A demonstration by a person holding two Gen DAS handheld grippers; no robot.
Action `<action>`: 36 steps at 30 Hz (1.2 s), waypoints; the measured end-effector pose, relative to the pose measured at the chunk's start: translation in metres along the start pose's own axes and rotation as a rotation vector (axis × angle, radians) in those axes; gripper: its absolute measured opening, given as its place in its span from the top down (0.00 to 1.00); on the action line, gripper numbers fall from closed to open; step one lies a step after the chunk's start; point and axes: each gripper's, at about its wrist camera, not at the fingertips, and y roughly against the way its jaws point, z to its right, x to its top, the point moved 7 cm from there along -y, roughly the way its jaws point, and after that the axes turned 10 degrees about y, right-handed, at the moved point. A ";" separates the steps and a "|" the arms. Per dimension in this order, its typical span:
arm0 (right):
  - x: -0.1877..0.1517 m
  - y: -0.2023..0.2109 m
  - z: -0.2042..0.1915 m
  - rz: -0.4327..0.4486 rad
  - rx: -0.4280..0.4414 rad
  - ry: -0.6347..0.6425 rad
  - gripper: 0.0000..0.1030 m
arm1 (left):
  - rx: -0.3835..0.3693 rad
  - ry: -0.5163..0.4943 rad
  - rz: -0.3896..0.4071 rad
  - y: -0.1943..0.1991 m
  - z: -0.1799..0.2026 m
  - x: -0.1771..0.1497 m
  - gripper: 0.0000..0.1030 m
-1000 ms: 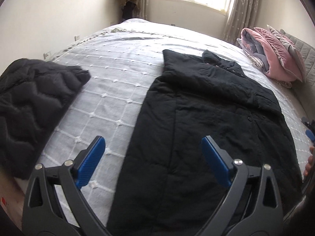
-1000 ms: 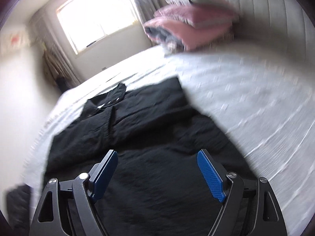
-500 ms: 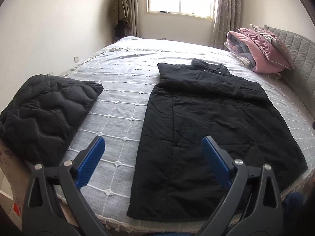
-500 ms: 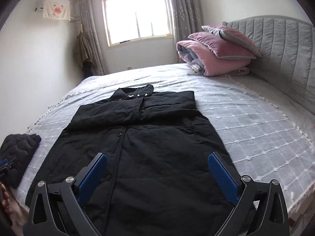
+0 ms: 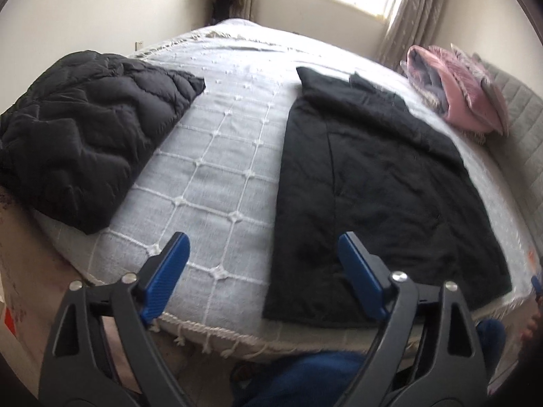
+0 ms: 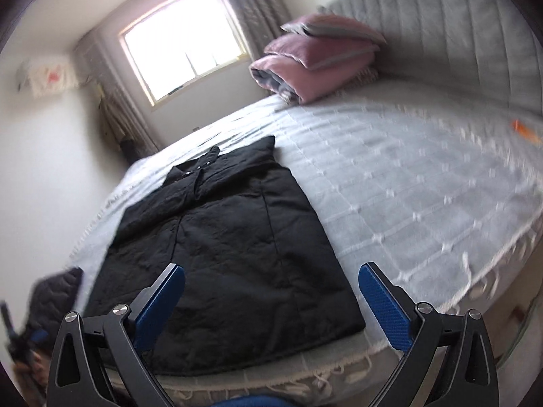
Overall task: Fold large clothes
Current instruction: 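Grasp the coat hem with both grippers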
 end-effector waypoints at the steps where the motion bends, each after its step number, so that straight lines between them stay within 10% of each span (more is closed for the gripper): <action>1: -0.005 -0.002 0.013 -0.016 0.008 -0.042 0.00 | -0.002 -0.006 -0.007 -0.001 -0.001 -0.004 0.14; 13: -0.055 -0.039 0.061 -0.151 0.049 -0.195 0.15 | -0.011 0.029 -0.127 -0.024 -0.006 -0.031 0.14; 20: -0.070 -0.053 0.072 -0.173 0.077 -0.263 0.26 | -0.066 0.129 -0.234 -0.045 -0.018 -0.042 0.39; 36: -0.076 -0.070 0.068 -0.189 0.082 -0.261 0.35 | -0.079 0.110 -0.289 -0.068 0.002 -0.056 0.42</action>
